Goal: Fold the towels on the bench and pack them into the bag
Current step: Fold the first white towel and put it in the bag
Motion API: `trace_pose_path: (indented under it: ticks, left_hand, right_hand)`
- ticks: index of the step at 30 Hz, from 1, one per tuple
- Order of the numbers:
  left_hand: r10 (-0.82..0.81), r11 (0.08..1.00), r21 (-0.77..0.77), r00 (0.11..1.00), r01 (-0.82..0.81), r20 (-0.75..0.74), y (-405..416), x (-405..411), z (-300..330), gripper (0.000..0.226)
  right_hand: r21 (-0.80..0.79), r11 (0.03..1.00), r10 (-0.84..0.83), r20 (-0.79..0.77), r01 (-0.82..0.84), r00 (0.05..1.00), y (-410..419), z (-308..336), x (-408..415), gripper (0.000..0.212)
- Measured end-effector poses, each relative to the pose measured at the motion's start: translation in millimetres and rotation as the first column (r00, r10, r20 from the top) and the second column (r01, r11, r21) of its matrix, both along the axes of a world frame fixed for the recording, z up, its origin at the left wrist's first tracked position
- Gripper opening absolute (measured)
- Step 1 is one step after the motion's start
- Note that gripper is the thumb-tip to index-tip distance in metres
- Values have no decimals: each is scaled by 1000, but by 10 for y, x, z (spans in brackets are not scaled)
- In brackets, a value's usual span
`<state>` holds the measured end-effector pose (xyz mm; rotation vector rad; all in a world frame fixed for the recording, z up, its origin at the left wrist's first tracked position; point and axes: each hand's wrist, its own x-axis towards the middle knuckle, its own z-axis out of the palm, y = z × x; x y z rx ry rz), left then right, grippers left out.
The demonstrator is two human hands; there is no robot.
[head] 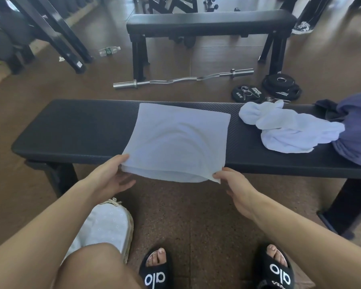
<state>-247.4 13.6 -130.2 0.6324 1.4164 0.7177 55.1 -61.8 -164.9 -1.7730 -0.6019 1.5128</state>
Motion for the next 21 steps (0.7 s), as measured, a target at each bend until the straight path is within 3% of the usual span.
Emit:
trace_pose_path:
  ticks: [7, 12, 17, 21]
  left_hand:
    - [-100, 995, 5, 980, 102, -170, 38, -67, 17, 19]
    - [-70, 997, 26, 968, 78, -240, 22, -58, 8, 20]
    - [29, 996, 89, 982, -13, -187, 24, -39, 118, 10]
    - [10, 993, 115, 991, 6, -137, 11, 4, 267, 7]
  right_hand:
    - [30, 999, -11, -33, 12, 999, 8, -28, 63, 30]
    - [-17, 997, -77, -184, 75, 980, -16, 29, 46, 29]
    - [-37, 989, -148, -177, 144, 973, -61, 25, 44, 31]
    - [-64, 989, -143, -148, 135, 979, -54, 56, 10, 32]
